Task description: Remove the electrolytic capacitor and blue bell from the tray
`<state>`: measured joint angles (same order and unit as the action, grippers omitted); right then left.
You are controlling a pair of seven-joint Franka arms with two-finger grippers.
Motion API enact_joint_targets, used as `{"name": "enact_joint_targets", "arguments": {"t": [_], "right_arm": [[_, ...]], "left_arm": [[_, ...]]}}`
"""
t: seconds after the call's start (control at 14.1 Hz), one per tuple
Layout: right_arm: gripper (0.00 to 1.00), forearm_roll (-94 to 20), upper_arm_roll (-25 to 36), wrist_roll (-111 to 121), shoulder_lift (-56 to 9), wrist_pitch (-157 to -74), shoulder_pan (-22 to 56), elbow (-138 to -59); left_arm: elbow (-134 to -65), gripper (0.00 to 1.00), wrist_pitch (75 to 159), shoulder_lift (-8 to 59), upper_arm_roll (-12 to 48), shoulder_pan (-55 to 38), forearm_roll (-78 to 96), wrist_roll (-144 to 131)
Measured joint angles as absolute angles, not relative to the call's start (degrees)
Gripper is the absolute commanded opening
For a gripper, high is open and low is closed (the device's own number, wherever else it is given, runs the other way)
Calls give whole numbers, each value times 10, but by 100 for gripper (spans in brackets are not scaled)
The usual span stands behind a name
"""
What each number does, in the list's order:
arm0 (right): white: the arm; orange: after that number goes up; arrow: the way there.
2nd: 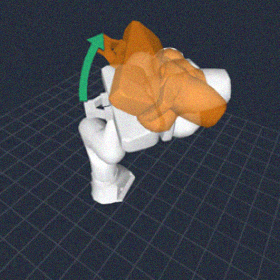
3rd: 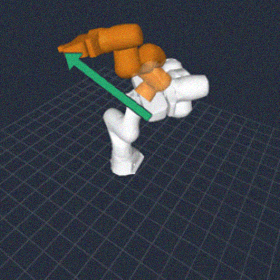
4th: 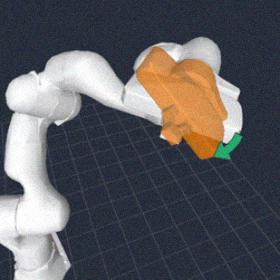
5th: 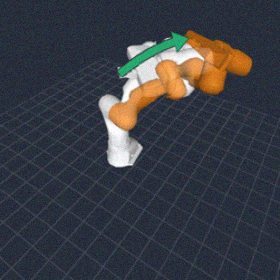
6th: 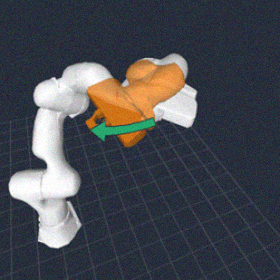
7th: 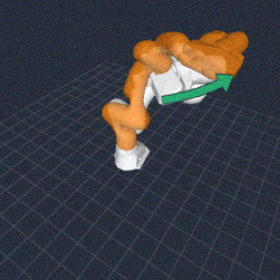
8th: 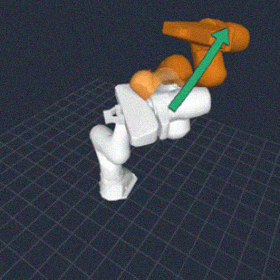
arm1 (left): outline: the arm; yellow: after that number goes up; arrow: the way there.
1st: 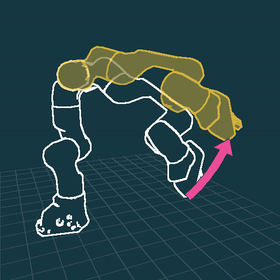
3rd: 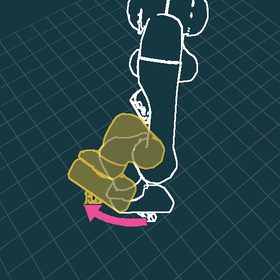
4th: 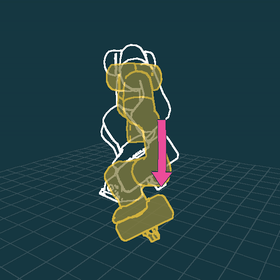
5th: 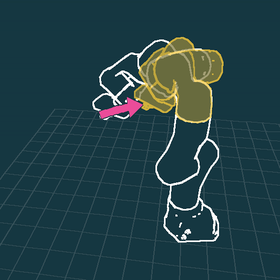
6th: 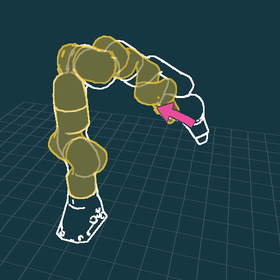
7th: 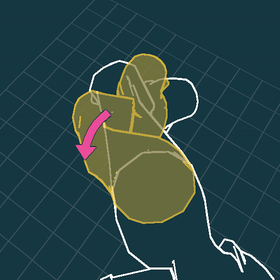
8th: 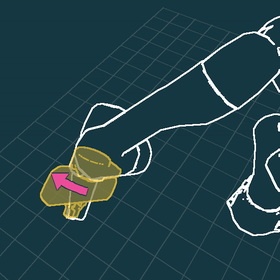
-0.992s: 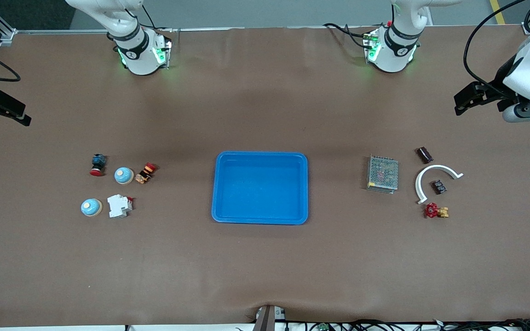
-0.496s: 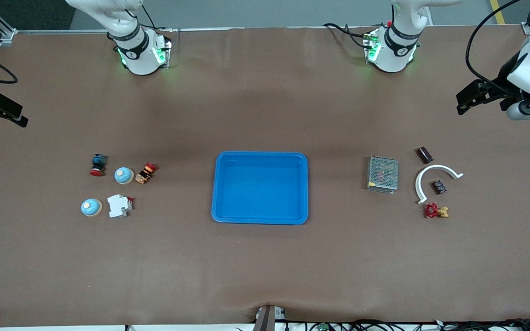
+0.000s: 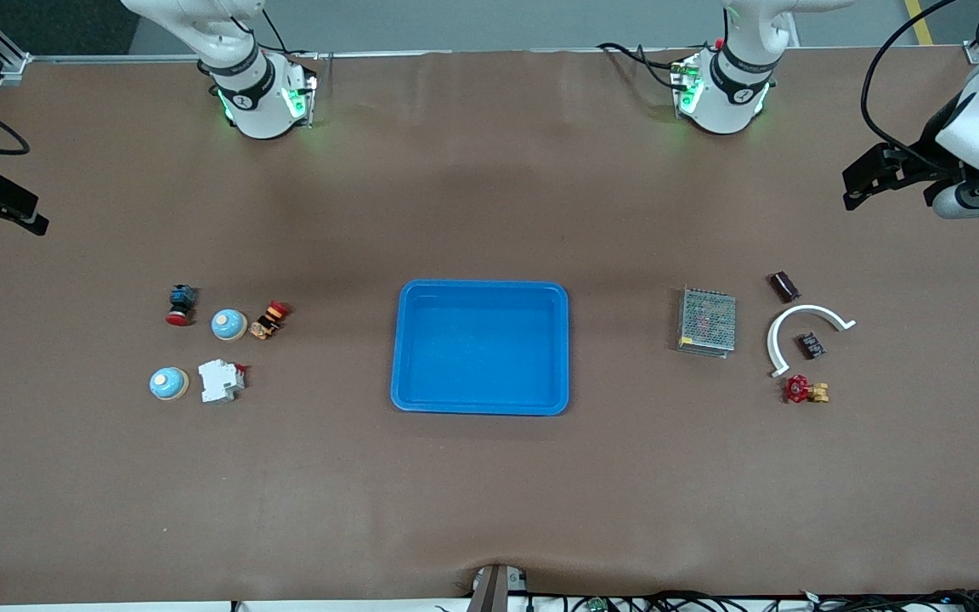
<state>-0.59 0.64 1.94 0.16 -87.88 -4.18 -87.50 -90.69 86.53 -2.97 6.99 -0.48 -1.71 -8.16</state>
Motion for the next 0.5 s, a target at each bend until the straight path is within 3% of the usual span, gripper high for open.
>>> {"name": "enact_joint_targets", "arguments": {"t": [0.5], "right_arm": [[100, -6, 7, 19, 2, -879, -44, -875]], "left_arm": [[-905, 100, 865, -30, 69, -4, -4, -82]]}}
